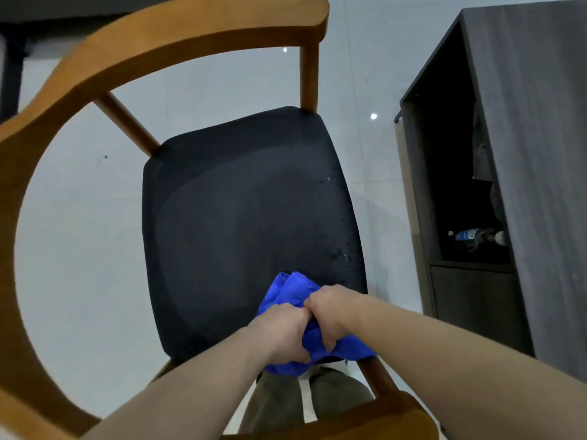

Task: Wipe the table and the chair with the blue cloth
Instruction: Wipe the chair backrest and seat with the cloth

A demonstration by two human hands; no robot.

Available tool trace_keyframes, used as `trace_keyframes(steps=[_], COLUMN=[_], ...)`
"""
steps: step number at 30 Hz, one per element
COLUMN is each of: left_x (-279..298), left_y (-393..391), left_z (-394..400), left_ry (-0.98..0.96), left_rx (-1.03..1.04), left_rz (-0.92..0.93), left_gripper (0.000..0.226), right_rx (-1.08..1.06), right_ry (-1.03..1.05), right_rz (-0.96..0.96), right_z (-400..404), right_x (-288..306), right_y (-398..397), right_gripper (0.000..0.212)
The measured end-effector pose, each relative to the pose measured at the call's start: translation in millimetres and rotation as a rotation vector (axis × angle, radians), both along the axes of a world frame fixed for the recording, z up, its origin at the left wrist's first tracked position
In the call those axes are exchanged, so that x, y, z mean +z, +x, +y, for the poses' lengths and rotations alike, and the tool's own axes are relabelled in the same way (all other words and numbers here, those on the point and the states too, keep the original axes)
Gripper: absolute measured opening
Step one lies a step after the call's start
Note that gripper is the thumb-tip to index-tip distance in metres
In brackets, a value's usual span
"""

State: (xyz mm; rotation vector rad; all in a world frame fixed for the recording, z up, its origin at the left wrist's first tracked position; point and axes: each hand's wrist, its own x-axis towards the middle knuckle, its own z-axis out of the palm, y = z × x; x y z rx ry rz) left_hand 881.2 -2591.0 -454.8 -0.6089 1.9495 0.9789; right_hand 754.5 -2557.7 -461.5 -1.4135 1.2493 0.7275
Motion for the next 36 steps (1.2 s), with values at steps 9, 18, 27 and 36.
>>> trace_keyframes(steps=[9, 18, 27, 36], left_x=[42, 91, 73, 5], left_y=[-37, -104, -155, -181], left_z=[-51, -185, -235, -233], left_ry=[0.066, -0.152, -0.709, -0.866], left_rx=[-0.053, 0.004, -0.123, -0.135], left_rz=[-0.105, -0.002, 0.346, 0.434], left_gripper=[0.042, 0.031, 0.02, 0.042], right_rx=[-0.127, -0.352, -0.441, -0.435], right_ry=[0.046, -0.244, -0.727, -0.935], right_rz=[-0.104, -0.104, 0.165, 0.406], right_z=[-38, -141, -191, -190], right_x=[32, 84, 73, 5], right_y=[-39, -115, -154, -168], right_gripper=[0.048, 0.024, 0.039, 0.027])
